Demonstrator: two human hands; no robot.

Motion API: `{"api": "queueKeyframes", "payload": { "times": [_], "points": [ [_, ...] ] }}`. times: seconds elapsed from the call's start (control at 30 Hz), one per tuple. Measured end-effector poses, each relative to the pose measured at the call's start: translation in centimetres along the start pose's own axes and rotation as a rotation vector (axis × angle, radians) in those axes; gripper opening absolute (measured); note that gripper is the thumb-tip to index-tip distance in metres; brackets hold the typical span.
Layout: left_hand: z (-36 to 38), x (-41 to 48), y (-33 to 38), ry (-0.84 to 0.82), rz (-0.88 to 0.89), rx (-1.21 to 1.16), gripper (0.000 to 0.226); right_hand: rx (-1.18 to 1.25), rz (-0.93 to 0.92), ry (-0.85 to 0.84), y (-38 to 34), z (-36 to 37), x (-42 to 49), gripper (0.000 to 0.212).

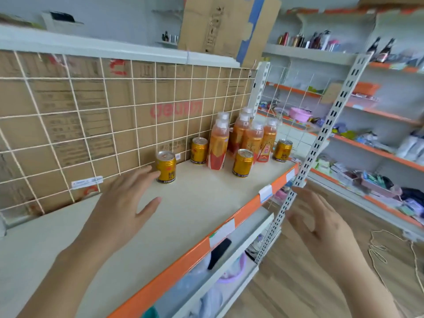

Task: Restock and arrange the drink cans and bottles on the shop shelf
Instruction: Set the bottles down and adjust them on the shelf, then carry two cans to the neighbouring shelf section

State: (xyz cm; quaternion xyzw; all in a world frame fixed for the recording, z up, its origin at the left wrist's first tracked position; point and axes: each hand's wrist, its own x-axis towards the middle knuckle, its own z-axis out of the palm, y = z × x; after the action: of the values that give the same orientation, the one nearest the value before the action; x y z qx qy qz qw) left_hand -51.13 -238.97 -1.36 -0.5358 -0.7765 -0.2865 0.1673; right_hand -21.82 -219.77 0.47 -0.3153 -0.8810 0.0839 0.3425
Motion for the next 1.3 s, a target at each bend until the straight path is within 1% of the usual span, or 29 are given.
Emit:
{"api": "queueKeyframes", "payload": {
  "times": [0.1, 0.17, 0.27, 0.37, 0.47, 0.57, 0.63, 0.7, 0.77, 0.8, 0.87, 0.97, 1.03, 1.07, 1.13, 1.2, 1.27, 1.3],
  "points": [
    [2.7, 1.9, -0.6, -0.048, 0.014, -0.023, 0.064, 0.005, 0.036, -0.034, 1.6, 1.5, 1.4, 0.061],
    [4.2, 3.1, -1.0, -0.073, 0.029, -0.018, 0.068, 0.007, 0.055, -0.049, 2.8, 2.5, 2.4, 0.057],
    [6.2, 4.8, -1.7, -0.084, -0.019, -0.019, 0.06, 0.018, 0.108, -0.076, 4.9, 4.3, 4.2, 0.044],
    [8.0, 6.4, -2.4, -0.089, -0.077, -0.006, 0.058, 0.038, 0.135, -0.112, 7.0, 6.7, 6.8, 0.045],
    [10.0, 8.0, -3.4, -0.105, -0.153, -0.001, 0.059, 0.08, 0.119, -0.157, 9.2, 9.6, 10.5, 0.048],
    [12.1, 9.8, -4.1, -0.052, -0.294, -0.041, 0.055, 0.122, 0.052, -0.19, 11.1, 12.8, 14.6, 0.049],
    [13.8, 11.1, -4.5, -0.022, -0.456, -0.107, 0.068, 0.122, -0.001, -0.198, 12.4, 14.7, 17.2, 0.051],
    [15.3, 12.1, -5.1, 0.022, -0.632, -0.258, 0.087, 0.136, -0.024, -0.206, 13.6, 16.5, 19.5, 0.052],
    [17.1, 12.7, -6.1, 0.148, -0.774, -0.423, 0.101, 0.161, -0.069, -0.204, 14.7, 18.0, 21.2, 0.054],
    [18.0, 12.9, -6.4, 0.222, -0.832, -0.468, 0.104, 0.166, -0.105, -0.213, 15.1, 18.7, 21.8, 0.056],
    [19.0, 13.7, -5.7, 0.335, -0.929, -0.505, 0.1, 0.153, -0.157, -0.238, 15.6, 19.9, 22.6, 0.06],
    [20.7, 14.5, -5.1, 0.464, -1.001, -0.453, 0.075, 0.165, -0.198, -0.235, 16.0, 21.1, 22.6, 0.07],
    [21.1, 14.7, -5.2, 0.505, -1.027, -0.469, 0.065, 0.215, -0.184, -0.224, 16.3, 21.7, 22.7, 0.08],
    [21.1, 14.7, -5.3, 0.51, -1.033, -0.483, 0.062, 0.253, -0.178, -0.222, 16.5, 22.0, 22.8, 0.084],
    [20.9, 14.5, -5.4, 0.49, -1.036, -0.499, 0.06, 0.354, -0.166, -0.232, 16.3, 22.4, 22.9, 0.084],
    [20.7, 13.9, -4.9, 0.464, -1.031, -0.508, 0.056, 0.422, -0.208, -0.247, 15.8, 22.7, 22.7, 0.084],
    [20.3, 13.2, -4.0, 0.416, -1.013, -0.536, 0.052, 0.509, -0.211, -0.318, 15.1, 22.7, 22.3, 0.085],
    [20.1, 12.7, -3.6, 0.385, -1.007, -0.558, 0.053, 0.59, -0.168, -0.394, 14.7, 22.7, 22.0, 0.087]
  ]
}}
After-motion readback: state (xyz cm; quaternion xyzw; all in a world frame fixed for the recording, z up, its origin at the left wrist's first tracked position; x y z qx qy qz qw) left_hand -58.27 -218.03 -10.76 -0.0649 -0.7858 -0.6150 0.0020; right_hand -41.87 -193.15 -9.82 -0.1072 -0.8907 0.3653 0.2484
